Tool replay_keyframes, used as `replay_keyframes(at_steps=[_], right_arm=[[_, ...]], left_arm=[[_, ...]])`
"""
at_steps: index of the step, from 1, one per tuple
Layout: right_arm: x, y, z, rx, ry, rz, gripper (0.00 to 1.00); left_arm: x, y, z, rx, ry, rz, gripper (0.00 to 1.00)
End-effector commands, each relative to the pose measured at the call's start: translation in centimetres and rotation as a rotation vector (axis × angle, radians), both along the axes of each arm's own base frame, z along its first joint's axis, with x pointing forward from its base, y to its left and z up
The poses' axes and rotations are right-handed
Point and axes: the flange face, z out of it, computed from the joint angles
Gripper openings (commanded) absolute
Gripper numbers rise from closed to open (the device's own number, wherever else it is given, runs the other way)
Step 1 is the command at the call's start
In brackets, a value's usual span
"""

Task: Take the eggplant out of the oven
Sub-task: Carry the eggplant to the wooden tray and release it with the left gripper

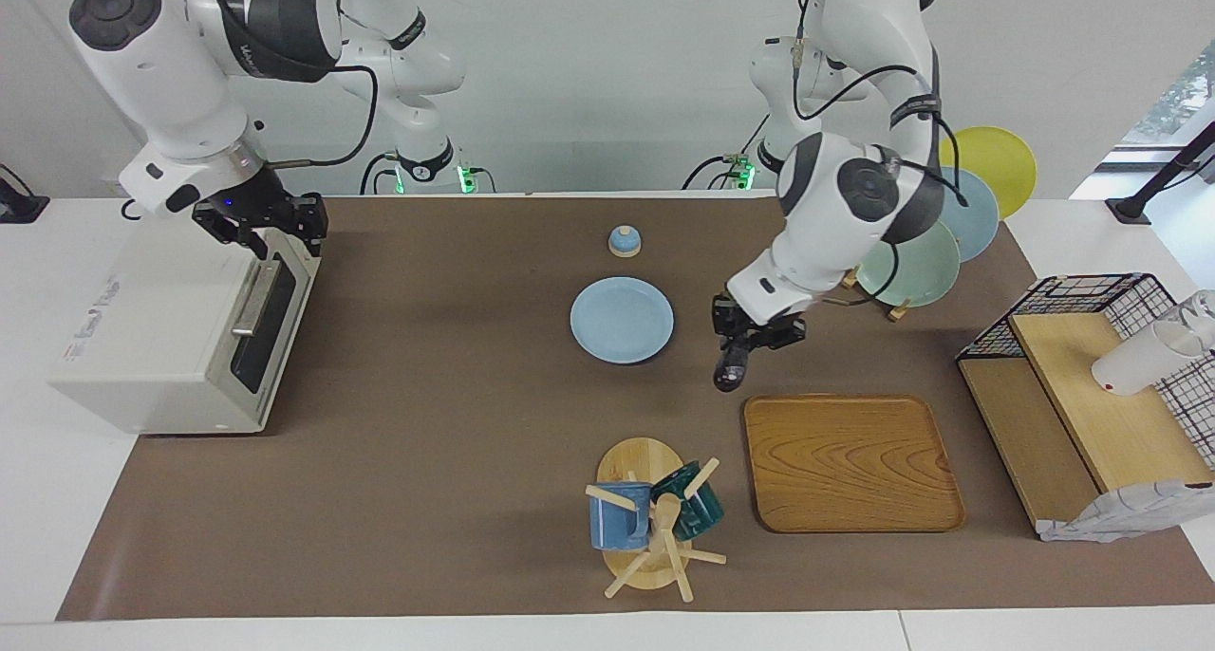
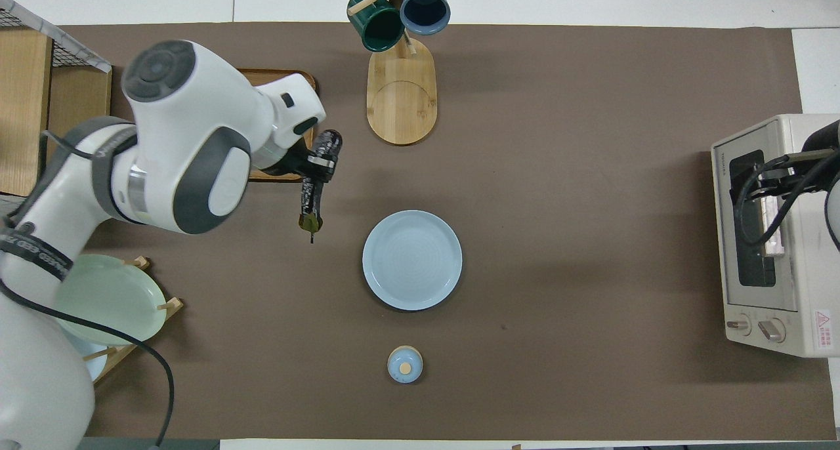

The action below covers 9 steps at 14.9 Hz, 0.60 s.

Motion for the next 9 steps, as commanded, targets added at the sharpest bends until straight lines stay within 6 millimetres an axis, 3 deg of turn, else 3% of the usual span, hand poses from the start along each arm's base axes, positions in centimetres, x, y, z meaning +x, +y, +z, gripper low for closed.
replay_keyframes(at_steps=[1, 4, 9], right_arm=[[-0.1, 0.7, 0.9, 0.019, -0.003, 0.002, 1.0], [-0.9, -0.2, 0.9, 0.021, 0.017, -0.038, 1.0], [-1.0, -0.7, 0.9, 0.023, 0.019, -0.049, 1.0]], left_arm=[[3.0, 3.8, -1.1, -0.006, 0.02, 0.055, 0.0], [6.4, 7.6, -2.3, 0.027, 0.0, 0.1, 0.0], [11.6, 13.3, -8.3, 0.061, -0.062, 0.193, 0.0]])
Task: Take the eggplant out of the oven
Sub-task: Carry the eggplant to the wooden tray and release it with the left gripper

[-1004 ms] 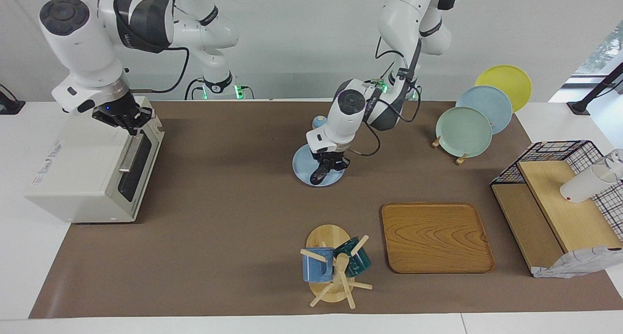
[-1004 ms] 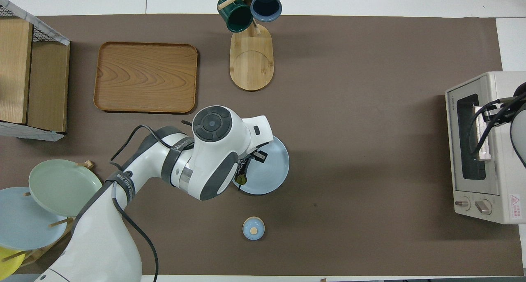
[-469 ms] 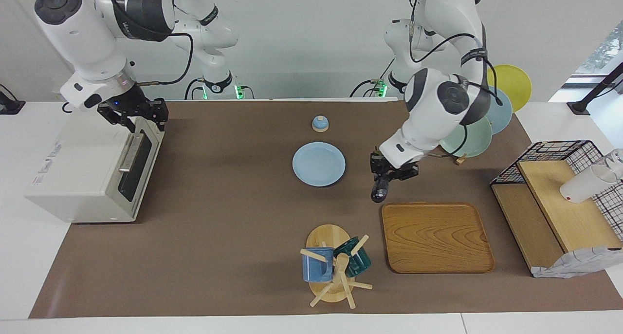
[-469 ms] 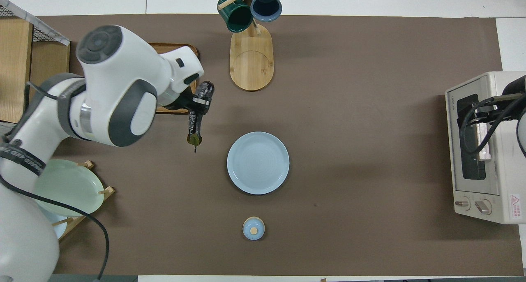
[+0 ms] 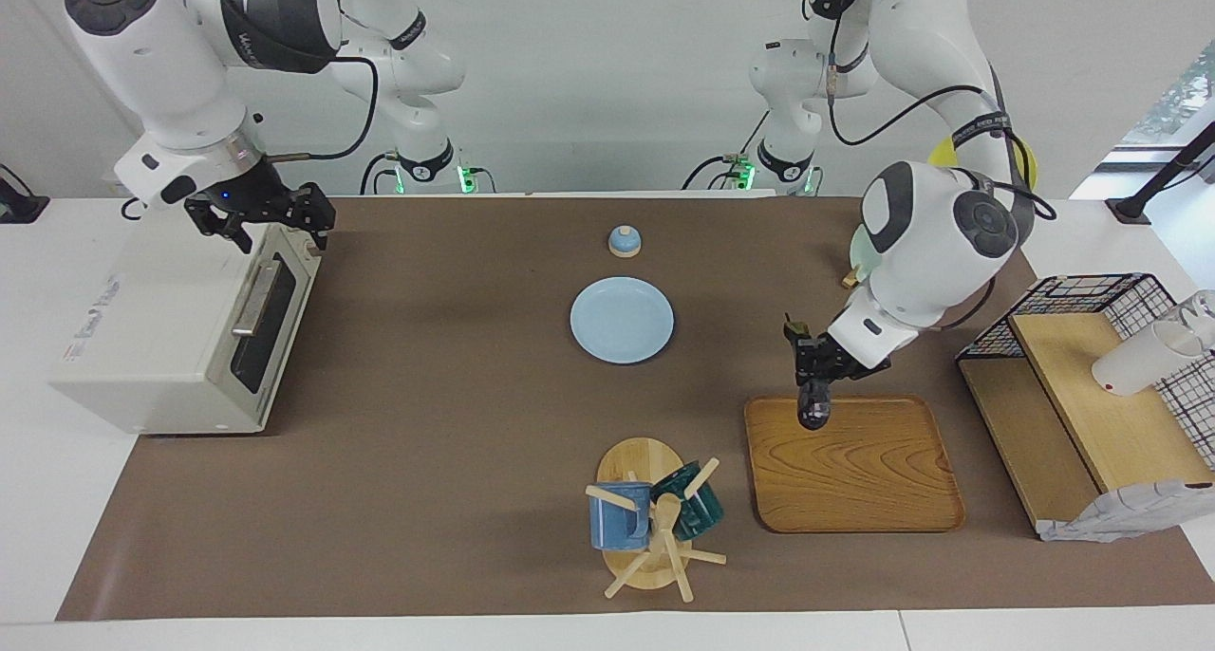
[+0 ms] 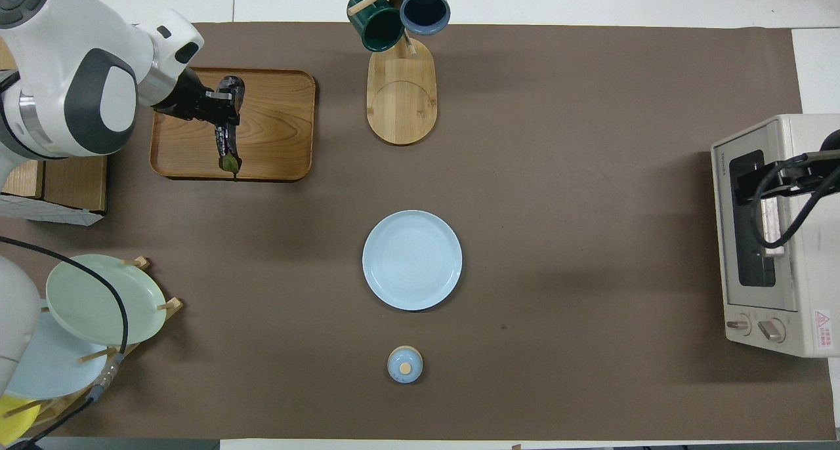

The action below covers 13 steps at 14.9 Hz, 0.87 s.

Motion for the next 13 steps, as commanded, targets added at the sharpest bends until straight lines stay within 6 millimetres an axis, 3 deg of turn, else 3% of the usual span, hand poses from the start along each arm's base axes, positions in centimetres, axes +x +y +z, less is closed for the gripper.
replay_keyframes(at_steps=[1, 3, 7, 9, 10, 11, 13], right_arm=[[-0.4, -0.2, 0.2, 0.027, 0.007, -0.022, 1.0], [-0.6, -0.1, 0.7, 0.026, 0.0, -0.02, 1.0], [-0.9, -1.8, 0.9, 0.032, 0.0, -0.046, 1.0], [-0.8, -1.3, 1.1, 0.037, -0.004, -0.042, 1.0], [-0.8, -0.6, 1.2, 0.037, -0.007, -0.036, 1.0], [-0.8, -0.5, 1.2, 0.036, -0.007, -0.034, 1.0], [-0.6, -0.1, 1.3, 0.03, -0.012, -0.039, 1.0]], left_arm=[[3.0, 1.7, -2.7, 0.032, -0.093, 0.028, 0.0], [2.3, 1.9, -4.5, 0.052, -0.083, 0.024, 0.0], [2.0, 2.9, -5.1, 0.061, -0.067, 0.025, 0.0], [1.9, 3.0, -5.1, 0.061, -0.063, 0.022, 0.0], [1.9, 2.9, -5.1, 0.061, -0.062, 0.02, 0.67], [2.0, 3.0, -4.7, 0.067, -0.064, 0.015, 1.0], [2.0, 3.3, -4.1, 0.077, -0.054, 0.011, 1.0]])
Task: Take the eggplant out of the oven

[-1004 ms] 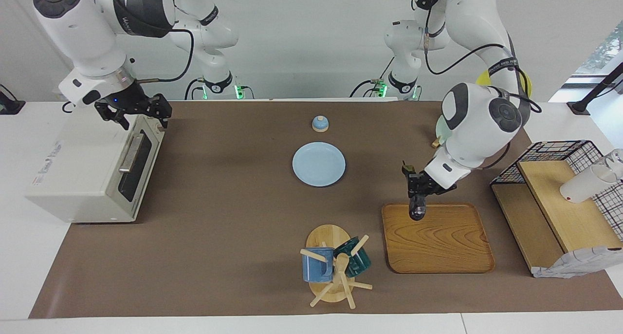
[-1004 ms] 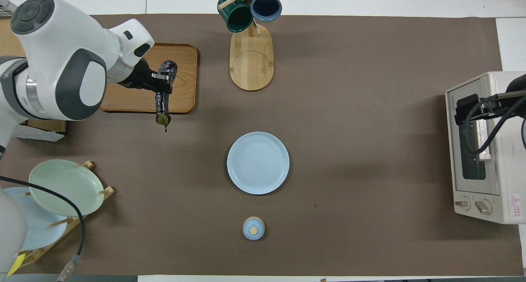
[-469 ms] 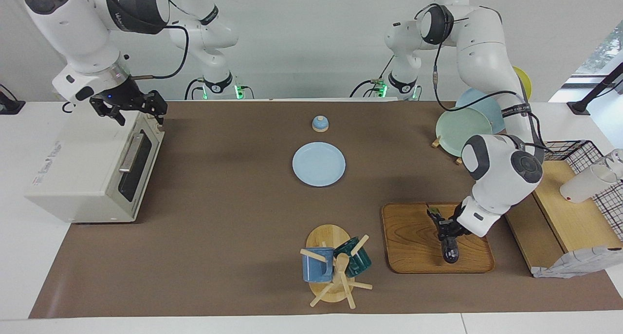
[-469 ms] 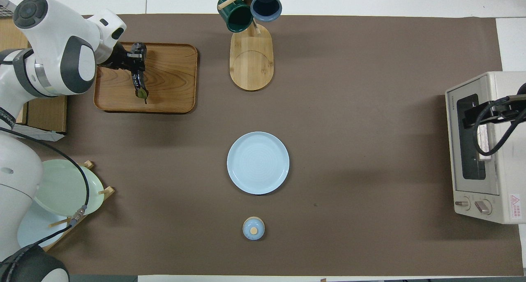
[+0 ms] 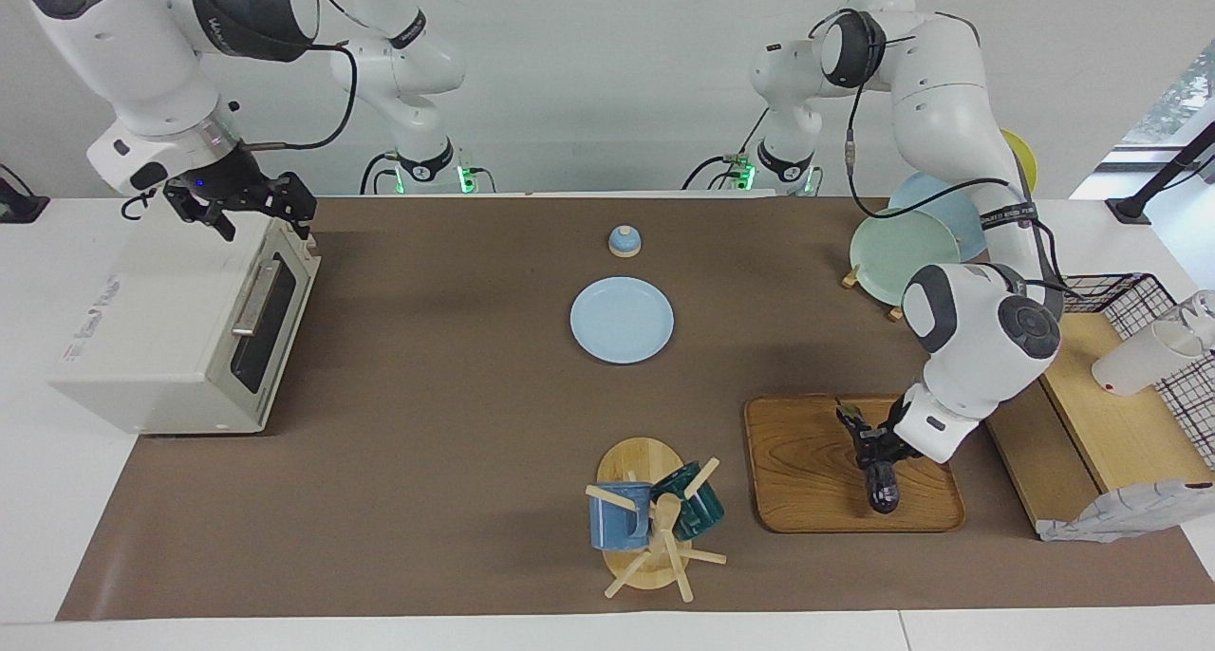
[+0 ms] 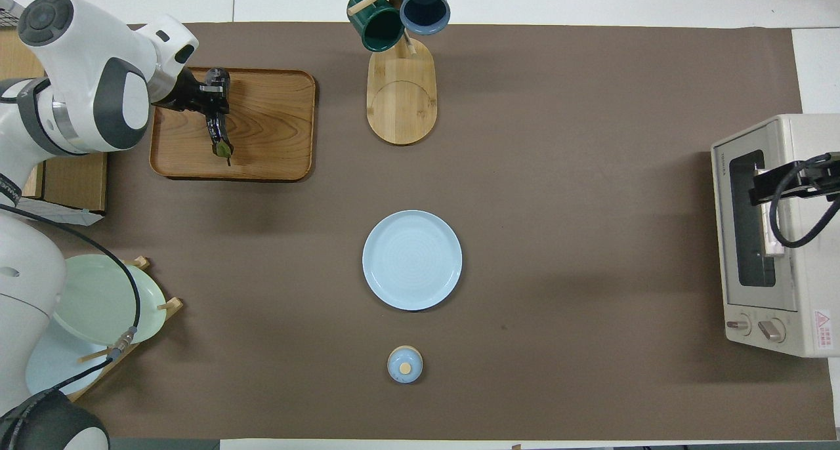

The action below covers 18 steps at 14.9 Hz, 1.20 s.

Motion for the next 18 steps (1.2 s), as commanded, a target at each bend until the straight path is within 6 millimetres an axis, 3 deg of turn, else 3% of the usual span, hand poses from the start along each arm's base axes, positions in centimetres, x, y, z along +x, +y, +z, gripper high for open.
replay_keyframes(at_steps=[1, 5, 10, 12, 15, 18], right_arm=[[-0.2, 0.7, 0.8, 0.022, -0.006, -0.023, 1.0], [0.1, 0.6, 1.1, 0.021, -0.021, -0.038, 1.0], [0.1, 0.7, 1.2, 0.024, -0.021, -0.036, 1.0], [0.1, 0.8, 1.2, 0.024, -0.021, -0.034, 1.0], [0.1, 0.8, 1.3, 0.022, -0.024, -0.034, 1.0], [0.1, 0.8, 1.3, 0.023, -0.024, -0.032, 1.0]], left_arm=[[-0.6, 0.6, 2.8, 0.016, -0.001, -0.012, 1.0], [-3.3, 2.0, 11.6, 0.022, 0.006, 0.011, 1.0], [-8.9, 3.0, 22.5, 0.044, 0.036, 0.053, 1.0], [-11.7, 3.1, 25.9, 0.051, 0.055, 0.046, 1.0], [-15.8, 3.2, 28.6, 0.065, 0.096, 0.04, 1.0], [-19.3, 3.3, 27.8, 0.077, 0.129, 0.036, 1.0]])
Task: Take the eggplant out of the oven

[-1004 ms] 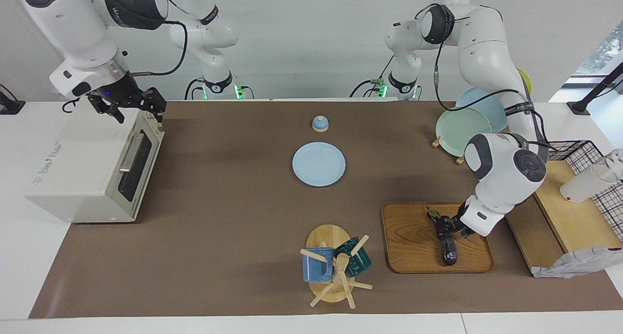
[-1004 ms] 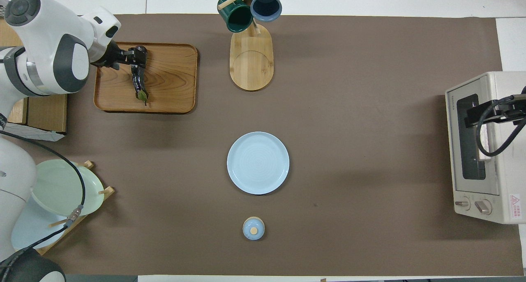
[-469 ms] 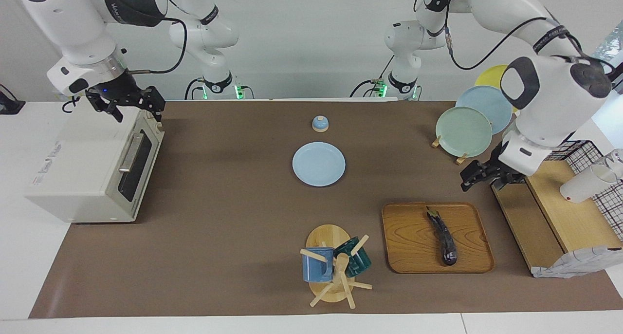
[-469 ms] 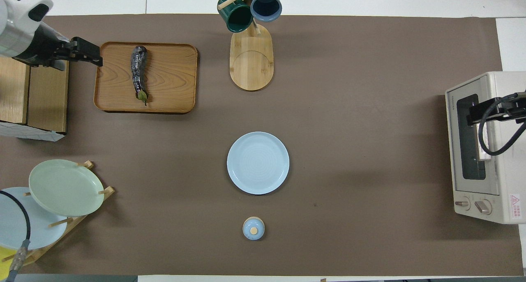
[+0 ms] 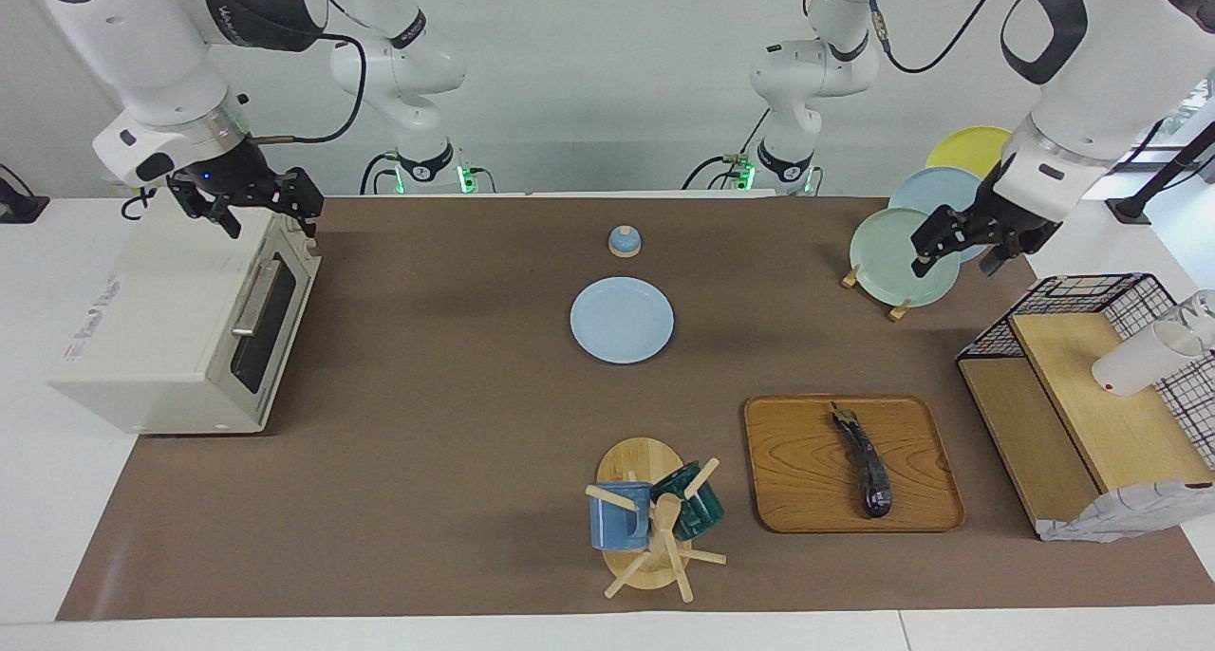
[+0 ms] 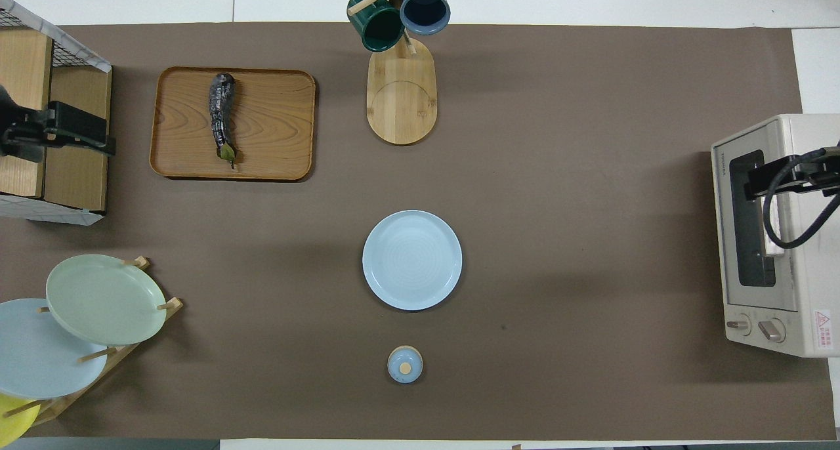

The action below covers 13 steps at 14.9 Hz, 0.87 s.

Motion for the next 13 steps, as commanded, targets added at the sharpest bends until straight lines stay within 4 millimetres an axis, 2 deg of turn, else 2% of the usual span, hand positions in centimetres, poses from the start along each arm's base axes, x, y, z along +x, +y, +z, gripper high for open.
replay_keyframes(at_steps=[1, 3, 5, 6, 9, 13], right_arm=[[0.0, 0.2, 0.3, 0.026, -0.003, -0.013, 1.0], [0.0, 0.2, 0.4, 0.026, -0.004, -0.014, 1.0], [0.0, 0.2, 0.3, 0.028, -0.003, -0.015, 1.0], [0.0, 0.2, 0.4, 0.028, -0.004, -0.014, 1.0], [0.0, 0.2, 0.4, 0.028, -0.004, -0.014, 1.0], [0.0, 0.2, 0.4, 0.028, -0.004, -0.014, 1.0]], left_arm=[[-3.4, 0.4, -2.3, 0.037, 0.035, 0.009, 1.0], [-3.8, 0.2, -3.9, 0.046, -0.001, 0.006, 1.0], [-3.7, -0.1, -4.2, 0.046, 0.003, 0.0, 1.0], [-3.6, -0.1, -4.1, 0.052, 0.013, -0.003, 1.0], [-3.3, -0.3, -1.7, 0.107, 0.052, -0.026, 1.0], [-3.1, -0.2, -1.9, 0.1, 0.044, -0.008, 1.0]])
